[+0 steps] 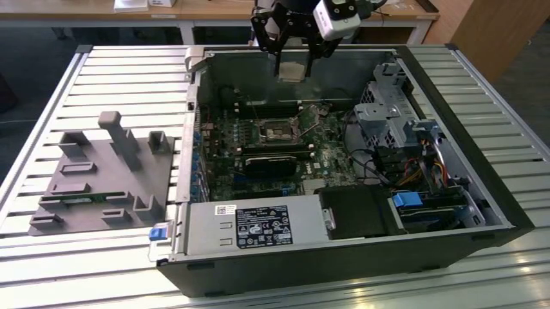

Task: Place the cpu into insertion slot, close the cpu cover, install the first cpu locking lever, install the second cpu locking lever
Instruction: 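Place the cpu into insertion slot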

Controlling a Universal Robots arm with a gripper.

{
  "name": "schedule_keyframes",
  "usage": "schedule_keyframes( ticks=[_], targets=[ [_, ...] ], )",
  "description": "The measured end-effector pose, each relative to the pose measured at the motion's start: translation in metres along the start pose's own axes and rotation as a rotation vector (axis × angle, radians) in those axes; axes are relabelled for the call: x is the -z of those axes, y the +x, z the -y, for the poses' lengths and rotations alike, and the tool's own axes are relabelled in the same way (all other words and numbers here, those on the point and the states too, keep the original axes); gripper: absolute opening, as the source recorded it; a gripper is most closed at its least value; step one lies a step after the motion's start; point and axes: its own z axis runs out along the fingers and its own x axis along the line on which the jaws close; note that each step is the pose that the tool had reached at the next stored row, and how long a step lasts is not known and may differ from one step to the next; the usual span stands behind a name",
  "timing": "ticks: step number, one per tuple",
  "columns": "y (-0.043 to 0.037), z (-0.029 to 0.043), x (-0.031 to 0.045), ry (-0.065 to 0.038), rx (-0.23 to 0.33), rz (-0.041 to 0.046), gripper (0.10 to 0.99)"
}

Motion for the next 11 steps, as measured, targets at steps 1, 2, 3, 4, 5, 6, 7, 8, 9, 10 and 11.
schedule_keyframes(
  ticks=[1,2,3,4,5,6,7,8,9,10,11],
  targets=[
    [0.0,0.0,0.0,0.0,-0.001,0.0001,0.537],
    [0.0,0.0,0.0,0.0,-0.002,0.0002,0.537],
    [0.0,0.0,0.0,0.0,-0.002,0.0002,0.537],
    [0.0,0.0,-0.0001,0.0,-0.003,0.0003,0.537],
    [0.0,0.0,-0.0001,0.0,-0.004,0.0004,0.537],
    [0.0,0.0,-0.0001,0.0,-0.005,0.0004,0.537],
    [0.0,0.0,-0.0001,0.0,-0.005,0.0005,0.537],
    [0.0,0.0,-0.0001,0.0,-0.006,0.0005,0.537],
    [0.0,0.0,-0.0001,0.0,-0.007,0.0006,0.537],
    [0.0,0.0,-0.0001,0.0,-0.008,0.0007,0.537],
    [0.0,0.0,-0.0001,0.0,-0.008,0.0008,0.537]
  ],
)
